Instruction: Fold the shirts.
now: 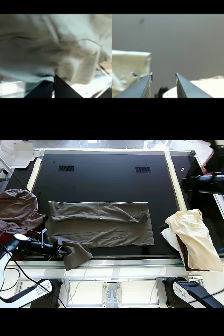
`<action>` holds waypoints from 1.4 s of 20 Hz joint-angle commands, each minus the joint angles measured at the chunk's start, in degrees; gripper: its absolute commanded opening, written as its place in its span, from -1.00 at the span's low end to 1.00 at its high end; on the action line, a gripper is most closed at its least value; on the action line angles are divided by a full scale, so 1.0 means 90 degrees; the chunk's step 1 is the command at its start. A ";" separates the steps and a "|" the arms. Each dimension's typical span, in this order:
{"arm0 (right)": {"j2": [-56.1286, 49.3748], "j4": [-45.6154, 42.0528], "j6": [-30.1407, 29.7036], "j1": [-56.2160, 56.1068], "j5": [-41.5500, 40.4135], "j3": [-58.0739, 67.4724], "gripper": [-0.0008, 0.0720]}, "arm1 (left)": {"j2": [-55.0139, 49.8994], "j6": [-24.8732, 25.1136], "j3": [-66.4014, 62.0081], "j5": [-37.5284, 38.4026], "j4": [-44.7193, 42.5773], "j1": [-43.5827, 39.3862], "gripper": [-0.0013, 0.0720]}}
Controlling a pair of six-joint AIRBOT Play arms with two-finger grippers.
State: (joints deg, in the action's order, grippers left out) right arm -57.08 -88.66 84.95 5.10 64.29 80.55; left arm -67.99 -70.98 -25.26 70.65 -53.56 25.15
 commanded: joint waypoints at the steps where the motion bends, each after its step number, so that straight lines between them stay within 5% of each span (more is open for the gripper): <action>1: 0.0879 -0.0168 0.0444 0.0986 0.0238 -0.0284 -0.03 | 0.0304 0.0085 -0.0007 0.0231 0.0248 -0.0083 -0.93; 6: 0.1144 0.2327 0.0624 0.2878 0.0646 -0.3844 -0.04 | 0.0976 0.0085 -0.0007 0.0226 0.0245 -0.0085 -0.93; 9: 0.0369 0.4823 -0.1243 0.3349 0.1064 -0.5957 -0.09 | 0.1120 0.0083 -0.0007 0.0228 0.0248 -0.0085 -0.93; 10: 0.0049 0.5066 -0.1489 0.3361 0.0991 -0.6343 0.08 | 0.1120 0.0083 -0.0007 0.0231 0.0248 -0.0085 -0.93; 11: -0.0238 0.5197 -0.1554 0.3339 0.0843 -0.6577 0.49 | 0.1120 0.0083 -0.0007 0.0231 0.0248 -0.0085 -0.93; 12: -0.0493 0.5280 -0.1574 0.3293 0.0665 -0.6710 0.59 | 0.1120 0.0080 -0.0007 0.0231 0.0248 -0.0085 -0.93; 17: -0.1120 0.6271 -0.1950 0.2239 -0.0517 -0.6754 0.55 | 0.1120 0.0078 -0.0007 0.0231 0.0253 -0.0085 -0.93; 21: -0.1122 0.6363 -0.1486 0.1311 -0.1494 -0.6754 0.50 | 0.1120 0.0080 -0.0007 0.0233 0.0250 -0.0085 -0.93; 22: -0.1122 0.6351 -0.1365 0.1258 -0.1537 -0.6754 0.46 | 0.1120 0.0080 -0.0007 0.0236 0.0250 -0.0085 -0.93; 25: -0.1115 0.6649 -0.1530 0.1256 -0.1358 -0.6688 -0.93 | 0.1122 0.0080 -0.0007 0.0262 0.0333 -0.0085 -0.93; 28: -0.0879 0.6861 -0.2142 0.1256 -0.0420 -0.6314 -0.95 | 0.1411 0.0080 -0.0136 0.0294 0.0617 -0.0083 -0.93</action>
State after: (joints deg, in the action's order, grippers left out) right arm -66.35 -29.52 68.93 16.97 54.98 21.63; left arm -57.04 -70.28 -25.67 73.08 -50.02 24.38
